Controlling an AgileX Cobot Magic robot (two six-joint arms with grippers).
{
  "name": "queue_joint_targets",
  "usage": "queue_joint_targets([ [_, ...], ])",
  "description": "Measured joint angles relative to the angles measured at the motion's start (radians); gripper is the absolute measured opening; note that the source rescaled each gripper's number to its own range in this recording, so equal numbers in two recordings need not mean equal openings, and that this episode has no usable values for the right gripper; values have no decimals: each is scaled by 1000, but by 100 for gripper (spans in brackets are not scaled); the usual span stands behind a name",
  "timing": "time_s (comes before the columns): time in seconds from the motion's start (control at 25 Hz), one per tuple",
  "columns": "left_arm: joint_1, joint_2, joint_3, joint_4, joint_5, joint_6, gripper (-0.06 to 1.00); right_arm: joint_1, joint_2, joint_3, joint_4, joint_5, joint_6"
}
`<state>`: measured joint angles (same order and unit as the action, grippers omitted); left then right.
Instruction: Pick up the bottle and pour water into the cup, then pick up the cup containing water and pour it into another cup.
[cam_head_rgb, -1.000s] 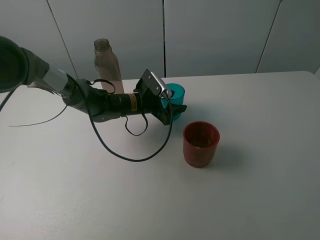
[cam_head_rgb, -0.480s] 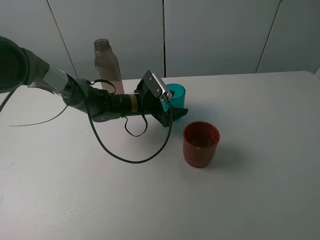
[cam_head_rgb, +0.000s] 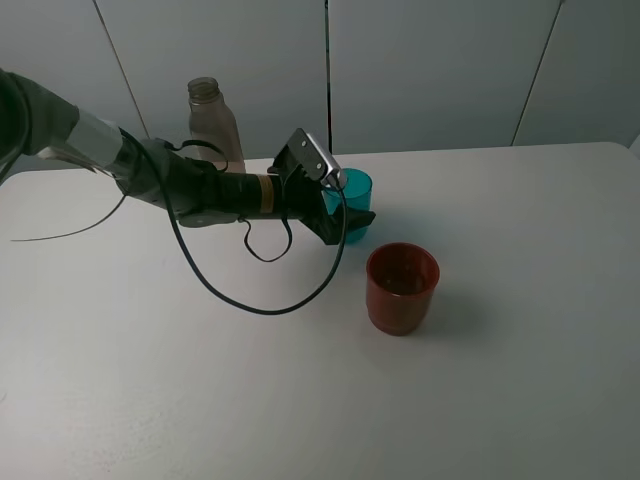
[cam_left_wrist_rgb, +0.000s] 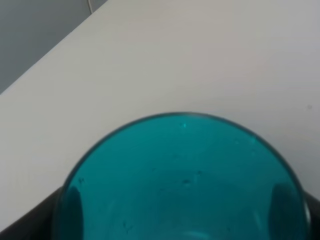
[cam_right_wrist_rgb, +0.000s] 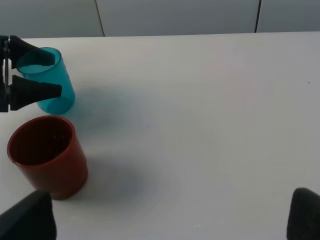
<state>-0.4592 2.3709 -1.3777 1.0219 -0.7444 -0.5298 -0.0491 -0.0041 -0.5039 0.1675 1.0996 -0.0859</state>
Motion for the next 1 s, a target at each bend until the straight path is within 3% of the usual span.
queue_joint_targets([
  [0.16,0,-43,22,32,23,-45,98,0,0,0,0,0,0],
  [0.76,0,-152,58,74,28,-65,99,0,0,0,0,0,0],
  [1.0,0,-234,78,109,111,-97,99,0,0,0,0,0,0],
])
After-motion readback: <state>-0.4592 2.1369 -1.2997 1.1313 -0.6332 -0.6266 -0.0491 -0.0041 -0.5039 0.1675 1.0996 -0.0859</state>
